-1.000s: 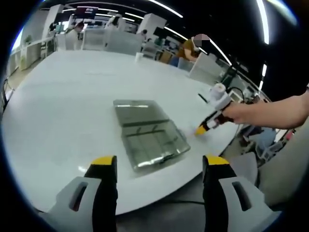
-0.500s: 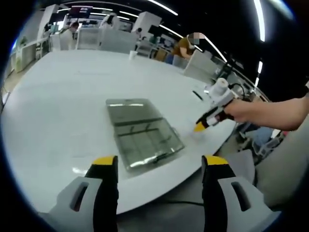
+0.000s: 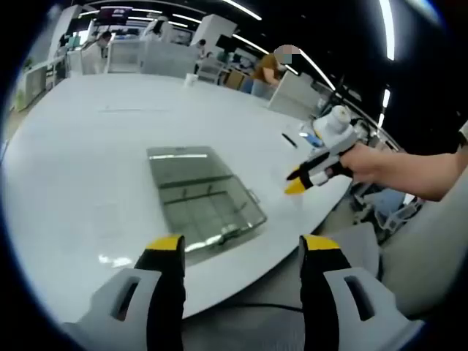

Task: Insert the divider into the dual guide fixture by aligning both edges with the guide slots and pushing it downward to the bottom, including one-sided entry, uneven engagement, binding, and posture correction.

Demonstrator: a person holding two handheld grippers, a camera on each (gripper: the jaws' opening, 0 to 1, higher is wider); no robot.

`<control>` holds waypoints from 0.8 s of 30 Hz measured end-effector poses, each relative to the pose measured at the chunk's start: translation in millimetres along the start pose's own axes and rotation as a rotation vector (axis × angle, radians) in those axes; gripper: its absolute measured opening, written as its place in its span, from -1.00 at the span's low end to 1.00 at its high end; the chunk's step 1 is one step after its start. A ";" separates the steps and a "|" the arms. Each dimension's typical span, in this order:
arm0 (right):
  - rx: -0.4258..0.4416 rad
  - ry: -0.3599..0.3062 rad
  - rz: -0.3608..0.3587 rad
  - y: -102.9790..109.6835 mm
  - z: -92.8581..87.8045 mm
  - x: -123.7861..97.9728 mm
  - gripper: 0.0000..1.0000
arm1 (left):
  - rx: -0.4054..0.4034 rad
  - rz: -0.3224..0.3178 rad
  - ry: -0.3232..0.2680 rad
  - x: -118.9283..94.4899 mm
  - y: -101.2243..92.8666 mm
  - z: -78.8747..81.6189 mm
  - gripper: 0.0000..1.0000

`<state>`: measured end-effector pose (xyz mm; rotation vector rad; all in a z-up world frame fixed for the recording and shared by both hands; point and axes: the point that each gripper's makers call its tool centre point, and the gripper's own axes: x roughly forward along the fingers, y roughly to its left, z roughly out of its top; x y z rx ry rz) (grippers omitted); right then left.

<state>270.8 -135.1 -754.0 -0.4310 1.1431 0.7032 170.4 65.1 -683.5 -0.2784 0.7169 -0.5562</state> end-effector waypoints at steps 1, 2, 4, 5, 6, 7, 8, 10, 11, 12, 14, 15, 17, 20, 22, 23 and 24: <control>-0.003 -0.007 0.001 1.7 1.4 -1.3 -0.45 | 0.002 -0.002 0.002 0.2 -1.1 -0.2 0.16; -0.005 -0.015 0.005 4.2 3.4 -3.4 -0.45 | 0.004 -0.004 0.001 0.5 -1.8 0.0 0.15; -0.012 -0.024 0.008 7.7 5.1 -6.2 -0.45 | 0.004 -0.010 0.001 1.1 -3.7 0.0 0.14; -0.014 -0.030 0.009 9.5 5.9 -7.5 -0.45 | 0.006 -0.012 0.002 1.4 -4.6 -0.2 0.13; -0.019 -0.037 0.012 11.9 7.3 -9.2 -0.45 | 0.007 -0.017 0.004 1.7 -6.1 -0.4 0.12; -0.022 -0.039 0.014 13.6 7.3 -10.3 -0.45 | 0.008 -0.020 0.004 1.8 -6.9 -0.4 0.11; -0.026 -0.042 0.016 15.1 7.8 -11.2 -0.45 | 0.008 -0.022 0.004 2.0 -7.7 -0.4 0.09; -0.029 -0.049 0.021 18.1 8.6 -12.5 -0.45 | 0.010 -0.029 0.004 2.6 -9.6 -0.1 0.05; -0.030 -0.058 0.027 21.6 9.8 -14.9 -0.45 | 0.017 -0.035 -0.002 2.8 -11.3 1.2 0.00; -0.033 -0.063 0.030 23.8 10.7 -16.2 -0.45 | 0.020 -0.038 -0.006 2.9 -12.0 1.8 -0.03; -0.042 -0.071 0.035 28.5 12.5 -19.1 -0.45 | 0.025 -0.045 -0.011 3.7 -14.3 3.3 -0.06; -0.043 -0.078 0.040 31.3 13.6 -21.1 -0.45 | 0.028 -0.048 -0.010 4.5 -15.5 3.8 -0.06; -0.041 -0.088 0.048 35.0 15.3 -23.6 -0.45 | 0.029 -0.053 -0.011 5.8 -17.0 4.7 -0.08; -0.049 -0.099 0.055 41.4 17.0 -26.6 -0.45 | 0.025 -0.063 -0.019 7.4 -20.1 7.6 -0.11; -0.054 -0.106 0.059 45.9 17.8 -28.8 -0.45 | 0.024 -0.069 -0.021 8.5 -22.0 8.7 -0.12; -0.054 -0.108 0.061 46.7 17.9 -29.1 -0.45 | 0.024 -0.072 -0.023 8.9 -22.9 9.3 -0.14; -0.057 -0.114 0.066 50.1 18.9 -30.8 -0.45 | 0.024 -0.076 -0.024 9.6 -24.1 9.7 -0.15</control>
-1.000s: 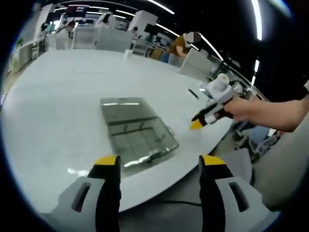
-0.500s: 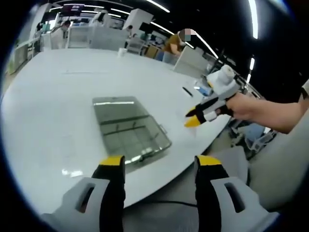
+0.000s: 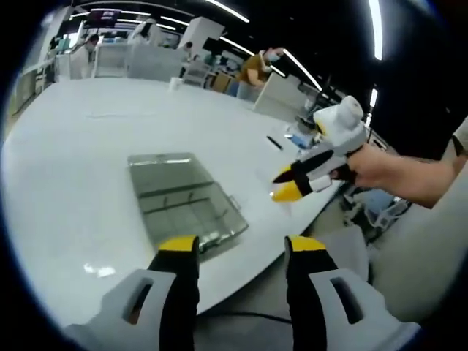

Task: Insert the divider into the dual guide fixture by aligning both edges with the guide slots and pushing it downward to the bottom, including one-sided entry, uneven engagement, binding, and posture correction.

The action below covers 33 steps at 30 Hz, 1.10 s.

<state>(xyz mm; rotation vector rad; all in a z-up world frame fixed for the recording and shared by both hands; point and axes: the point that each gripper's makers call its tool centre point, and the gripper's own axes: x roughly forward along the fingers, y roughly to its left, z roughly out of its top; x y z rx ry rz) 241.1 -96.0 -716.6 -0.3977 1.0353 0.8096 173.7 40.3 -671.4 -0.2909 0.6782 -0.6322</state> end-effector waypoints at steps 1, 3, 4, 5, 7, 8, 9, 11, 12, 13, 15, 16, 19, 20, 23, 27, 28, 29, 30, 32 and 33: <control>-0.001 -0.001 0.000 0.7 0.3 -0.4 -0.45 | -0.001 -0.002 0.000 0.5 -0.6 0.2 -0.15; -0.009 -0.007 0.005 5.2 2.0 -2.5 -0.45 | 0.002 -0.008 0.000 1.4 -3.0 0.7 -0.18; -0.010 -0.011 0.007 6.8 3.2 -3.5 -0.45 | 0.002 -0.011 0.000 1.8 -4.1 0.9 -0.19; -0.010 -0.017 0.009 9.2 4.5 -5.3 -0.45 | 0.000 -0.016 0.000 2.5 -5.5 1.3 -0.21; -0.013 -0.025 0.014 13.4 6.7 -7.2 -0.45 | -0.005 -0.024 -0.002 4.1 -7.5 2.0 -0.24; -0.017 -0.028 0.016 15.9 7.8 -8.1 -0.45 | -0.010 -0.030 -0.004 5.0 -9.5 2.8 -0.26; -0.020 -0.031 0.018 17.9 8.5 -9.0 -0.45 | -0.010 -0.034 -0.006 5.5 -11.1 3.6 -0.27; -0.026 -0.037 0.022 21.4 10.5 -10.1 -0.45 | -0.005 -0.039 -0.010 6.6 -13.6 5.2 -0.30; -0.028 -0.038 0.024 22.8 11.3 -10.4 -0.45 | -0.008 -0.043 -0.012 7.1 -14.6 5.8 -0.31; -0.032 -0.044 0.027 25.3 13.0 -11.7 -0.45 | -0.016 -0.050 -0.019 7.8 -16.0 7.1 -0.33; -0.034 -0.049 0.031 28.8 15.1 -13.4 -0.45 | -0.024 -0.053 -0.024 9.3 -16.6 8.5 -0.35; -0.032 -0.053 0.034 30.2 16.1 -14.0 -0.45 | -0.026 -0.054 -0.025 9.4 -17.0 8.8 -0.36; -0.030 -0.063 0.044 36.8 18.0 -15.9 -0.45 | -0.037 -0.060 -0.036 9.8 -19.3 11.7 -0.39; -0.033 -0.065 0.046 38.6 18.5 -16.2 -0.45 | -0.038 -0.061 -0.038 9.7 -19.7 12.2 -0.42; -0.041 -0.070 0.056 44.8 19.4 -16.8 -0.45 | -0.045 -0.067 -0.051 9.8 -21.4 14.8 -0.49; -0.058 -0.075 0.068 52.1 21.6 -18.6 -0.45 | -0.044 -0.073 -0.066 10.1 -23.0 17.9 -0.57; -0.059 -0.080 0.071 53.5 23.1 -19.7 -0.45 | -0.051 -0.076 -0.068 10.4 -23.4 18.3 -0.58; -0.059 -0.083 0.072 54.5 24.0 -20.5 -0.45 | -0.057 -0.076 -0.069 10.5 -23.5 18.5 -0.59; -0.059 -0.089 0.076 56.1 25.6 -21.3 -0.45 | -0.062 -0.076 -0.069 10.8 -23.2 18.5 -0.59; -0.061 -0.091 0.079 57.5 26.1 -21.5 -0.45 | -0.067 -0.079 -0.070 10.9 -24.3 18.7 -0.61; -0.063 -0.095 0.082 58.9 26.5 -21.6 -0.45 | -0.069 -0.081 -0.072 10.8 -25.0 19.2 -0.62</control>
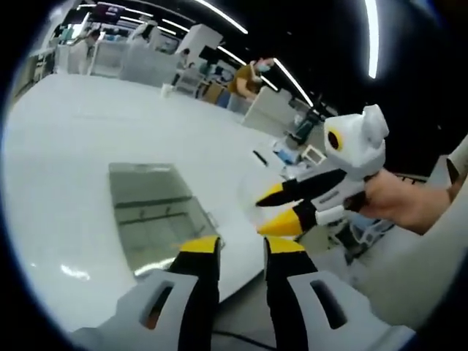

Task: Insert the divider into the dual guide fixture by aligning both edges with the guide slots and pushing it downward to the bottom, including one-sided entry, uneven engagement, binding, and posture correction.

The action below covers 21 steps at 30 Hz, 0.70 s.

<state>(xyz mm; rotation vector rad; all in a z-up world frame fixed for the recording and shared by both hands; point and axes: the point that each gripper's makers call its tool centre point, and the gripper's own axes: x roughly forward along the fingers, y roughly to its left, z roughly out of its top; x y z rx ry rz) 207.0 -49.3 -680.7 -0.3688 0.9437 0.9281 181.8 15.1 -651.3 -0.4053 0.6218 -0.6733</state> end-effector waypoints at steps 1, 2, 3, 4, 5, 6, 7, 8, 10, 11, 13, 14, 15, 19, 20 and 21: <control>-0.001 -0.002 0.003 1.0 0.4 0.0 -0.45 | -0.001 -0.002 -0.002 -0.1 -0.9 0.5 -0.62; -0.003 -0.006 0.006 2.4 0.9 -0.6 -0.45 | -0.002 -0.003 -0.003 0.0 -1.3 0.7 -0.62; -0.002 -0.008 0.007 3.7 1.2 -1.2 -0.45 | -0.005 -0.004 -0.004 0.2 -1.8 0.7 -0.62; -0.004 -0.010 0.008 4.7 1.4 -1.5 -0.45 | -0.008 -0.006 -0.006 0.4 -2.3 1.0 -0.63; -0.005 -0.012 0.009 5.5 2.0 -1.7 -0.45 | -0.010 -0.007 -0.008 0.4 -2.9 1.2 -0.63; -0.005 -0.016 0.011 6.7 2.3 -2.0 -0.45 | -0.010 -0.008 -0.009 0.5 -3.4 1.5 -0.64; -0.006 -0.019 0.014 7.7 2.9 -2.1 -0.45 | -0.008 -0.009 -0.010 0.5 -3.7 1.6 -0.65; -0.008 -0.026 0.017 9.8 4.1 -2.9 -0.45 | -0.009 -0.010 -0.011 0.7 -4.2 1.7 -0.65; -0.011 -0.027 0.020 11.9 4.6 -3.3 -0.45 | -0.009 -0.013 -0.014 1.4 -5.3 2.2 -0.67; -0.012 -0.029 0.021 12.6 5.3 -3.4 -0.45 | -0.008 -0.015 -0.016 1.7 -6.0 2.7 -0.67; -0.012 -0.033 0.023 14.4 6.5 -3.8 -0.45 | -0.013 -0.019 -0.020 2.4 -7.3 3.6 -0.69; -0.012 -0.035 0.025 15.1 7.0 -4.1 -0.45 | -0.019 -0.022 -0.024 2.9 -8.2 4.7 -0.69; -0.015 -0.040 0.026 16.1 8.2 -4.1 -0.45 | -0.023 -0.024 -0.027 3.1 -8.9 5.4 -0.69; -0.024 -0.050 0.034 20.0 11.0 -4.5 -0.45 | -0.033 -0.027 -0.037 4.9 -8.8 8.1 -0.70; -0.026 -0.051 0.034 20.5 11.5 -4.8 -0.45 | -0.037 -0.028 -0.039 5.3 -8.6 8.9 -0.71; -0.027 -0.057 0.036 21.4 12.9 -5.1 -0.45 | -0.043 -0.027 -0.043 5.7 -8.4 9.9 -0.71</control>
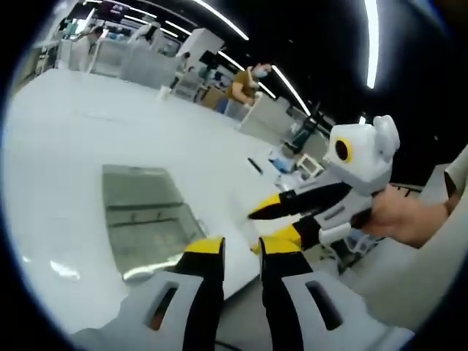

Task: Insert the divider into the dual guide fixture by aligning both edges with the guide slots and pushing it downward to the bottom, including one-sided entry, uneven engagement, binding, and posture correction.

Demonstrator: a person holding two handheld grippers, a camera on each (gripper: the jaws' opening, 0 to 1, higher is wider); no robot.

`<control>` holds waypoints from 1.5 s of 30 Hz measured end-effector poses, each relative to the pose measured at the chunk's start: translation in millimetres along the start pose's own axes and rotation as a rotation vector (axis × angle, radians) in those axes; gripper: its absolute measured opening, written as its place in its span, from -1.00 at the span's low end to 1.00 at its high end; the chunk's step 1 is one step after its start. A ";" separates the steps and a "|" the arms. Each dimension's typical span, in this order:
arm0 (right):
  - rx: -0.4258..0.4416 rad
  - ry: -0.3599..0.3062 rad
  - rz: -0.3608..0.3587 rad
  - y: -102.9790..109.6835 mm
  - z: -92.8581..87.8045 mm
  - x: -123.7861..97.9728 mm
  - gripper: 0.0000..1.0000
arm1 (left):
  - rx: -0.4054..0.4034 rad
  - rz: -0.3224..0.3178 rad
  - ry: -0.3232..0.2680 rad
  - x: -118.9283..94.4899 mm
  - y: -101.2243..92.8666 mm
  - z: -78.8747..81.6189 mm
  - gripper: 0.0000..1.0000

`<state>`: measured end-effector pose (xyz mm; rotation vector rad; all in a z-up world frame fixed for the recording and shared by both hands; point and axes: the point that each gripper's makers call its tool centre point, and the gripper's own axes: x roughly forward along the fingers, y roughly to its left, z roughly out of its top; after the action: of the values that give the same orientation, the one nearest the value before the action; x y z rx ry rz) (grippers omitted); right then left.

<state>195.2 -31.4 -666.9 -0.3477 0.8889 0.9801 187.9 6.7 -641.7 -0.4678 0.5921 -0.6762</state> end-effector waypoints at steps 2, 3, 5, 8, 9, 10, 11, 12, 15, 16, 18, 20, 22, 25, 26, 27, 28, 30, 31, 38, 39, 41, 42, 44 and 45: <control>-0.002 -0.003 0.003 1.1 1.2 0.0 -0.45 | -0.008 0.000 -0.006 0.5 0.3 1.6 -0.73; -0.003 -0.005 0.003 1.5 1.6 -0.2 -0.45 | -0.012 0.000 -0.008 0.6 0.3 2.2 -0.74; -0.003 -0.011 0.006 2.4 3.1 -0.1 -0.45 | -0.018 -0.001 -0.015 1.0 0.4 3.7 -0.77; -0.003 -0.019 0.014 4.1 5.1 -0.1 -0.45 | -0.032 0.001 -0.014 1.7 1.8 3.4 -0.77; -0.002 -0.024 0.019 5.1 5.7 0.0 -0.45 | -0.031 0.002 -0.017 1.7 2.1 3.7 -0.77; -0.001 -0.022 0.018 5.0 5.4 0.1 -0.45 | -0.032 0.002 -0.018 1.8 2.0 3.8 -0.78; -0.001 -0.022 0.018 5.0 4.9 0.1 -0.45 | -0.033 0.000 -0.020 1.9 1.7 4.2 -0.79; 0.000 -0.023 0.019 5.1 5.0 0.3 -0.45 | -0.035 0.000 -0.023 1.8 1.5 4.7 -0.80; 0.009 -0.029 0.026 6.5 5.8 0.5 -0.45 | -0.047 0.001 -0.029 2.4 2.9 6.0 -0.82; 0.010 -0.030 0.027 6.6 6.1 0.5 -0.45 | -0.048 0.001 -0.029 2.5 3.0 6.1 -0.82; 0.013 -0.035 0.030 7.4 7.3 0.4 -0.45 | -0.051 0.004 -0.029 2.8 3.9 5.9 -0.83; 0.018 -0.043 0.031 7.9 8.8 -0.1 -0.45 | -0.052 0.007 -0.031 3.0 4.6 6.1 -0.84; 0.020 -0.044 0.034 8.5 9.6 -0.6 -0.45 | -0.054 0.008 -0.036 2.8 5.1 6.9 -0.85; 0.022 -0.047 0.035 9.0 10.3 -0.9 -0.45 | -0.056 0.010 -0.038 2.8 5.2 7.5 -0.86; 0.021 -0.048 0.035 9.2 10.6 -0.7 -0.45 | -0.058 0.010 -0.038 2.9 5.4 7.4 -0.87; 0.021 -0.048 0.035 9.3 10.6 -0.6 -0.45 | -0.060 0.010 -0.038 3.1 5.6 7.5 -0.87; 0.023 -0.048 0.038 9.8 10.9 -0.4 -0.45 | -0.063 0.009 -0.040 3.1 5.5 7.8 -0.87; 0.022 -0.050 0.039 10.5 11.6 -0.2 -0.45 | -0.066 0.010 -0.040 3.3 5.8 8.1 -0.87; 0.022 -0.051 0.040 11.1 11.8 -0.3 -0.45 | -0.067 0.011 -0.042 3.4 6.1 8.5 -0.88; 0.038 -0.060 0.047 13.4 13.7 -0.2 -0.45 | -0.073 0.012 -0.055 3.7 6.6 11.4 -0.92; 0.041 -0.064 0.048 13.9 14.3 -0.4 -0.45 | -0.073 0.011 -0.055 3.8 6.5 11.6 -0.93; 0.043 -0.065 0.049 14.2 14.5 -0.4 -0.45 | -0.073 0.011 -0.057 4.2 6.5 12.1 -0.93; 0.044 -0.067 0.049 14.3 15.0 -0.2 -0.45 | -0.073 0.011 -0.059 4.3 6.5 12.4 -0.93; 0.048 -0.068 0.051 14.9 15.4 0.0 -0.45 | -0.078 0.010 -0.061 4.4 6.3 12.8 -0.94; 0.048 -0.068 0.052 15.2 15.3 0.0 -0.45 | -0.081 0.009 -0.063 4.3 6.2 13.1 -0.96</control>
<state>190.0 -13.6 -655.8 -0.2496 0.8618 1.0113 201.8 10.7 -637.1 -0.5591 0.5635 -0.6284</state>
